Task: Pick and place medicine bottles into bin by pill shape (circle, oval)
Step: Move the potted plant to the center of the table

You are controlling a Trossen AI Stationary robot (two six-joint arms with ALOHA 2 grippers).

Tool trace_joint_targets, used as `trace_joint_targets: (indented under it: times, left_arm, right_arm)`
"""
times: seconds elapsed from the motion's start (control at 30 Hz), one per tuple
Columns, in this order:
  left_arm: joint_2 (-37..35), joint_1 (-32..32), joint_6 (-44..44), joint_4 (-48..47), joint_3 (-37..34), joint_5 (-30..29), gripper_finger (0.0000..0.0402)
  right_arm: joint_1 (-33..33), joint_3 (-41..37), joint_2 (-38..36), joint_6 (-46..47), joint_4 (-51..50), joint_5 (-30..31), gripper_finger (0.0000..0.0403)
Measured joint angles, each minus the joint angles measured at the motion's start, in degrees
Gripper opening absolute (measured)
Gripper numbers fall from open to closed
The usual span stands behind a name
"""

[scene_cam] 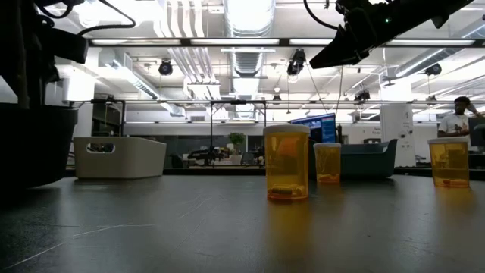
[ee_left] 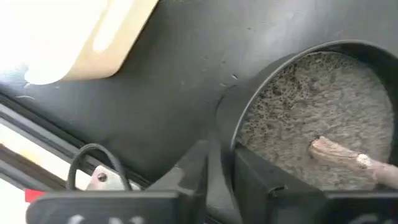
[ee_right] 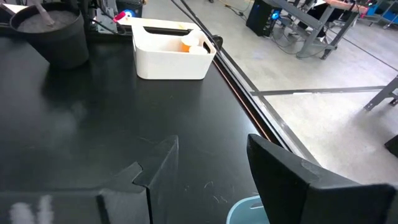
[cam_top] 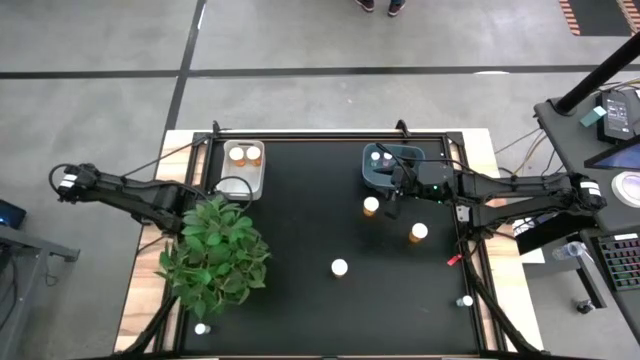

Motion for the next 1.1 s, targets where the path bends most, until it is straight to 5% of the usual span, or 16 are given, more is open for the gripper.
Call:
trace_joint_targets:
  times: [0.3, 0.73, 0.93, 1.1]
  left_arm:
    - [0.36, 0.0, 1.57, -2.61, 2.22, -2.69, 0.0138]
    - [1.05, 0.0, 1.65, -9.85, 7.02, -2.8, 0.0147]
    - [0.77, 0.07, -2.46, -1.97, 6.97, 4.28, 0.0073]
    - [-2.9, 0.5, -7.41, -0.53, 6.97, 3.92, 0.0006]
  right_arm:
    - [-0.02, 0.0, 0.0, 0.02, -0.02, 0.01, 0.0185]
    - [-0.01, -0.02, 0.0, 0.02, -0.02, 0.01, 0.0185]
    - [-0.01, -0.02, 0.0, -0.27, -0.02, 0.01, 0.0185]
    - [0.0, -0.02, 0.0, -0.35, -0.04, 0.0, 0.0185]
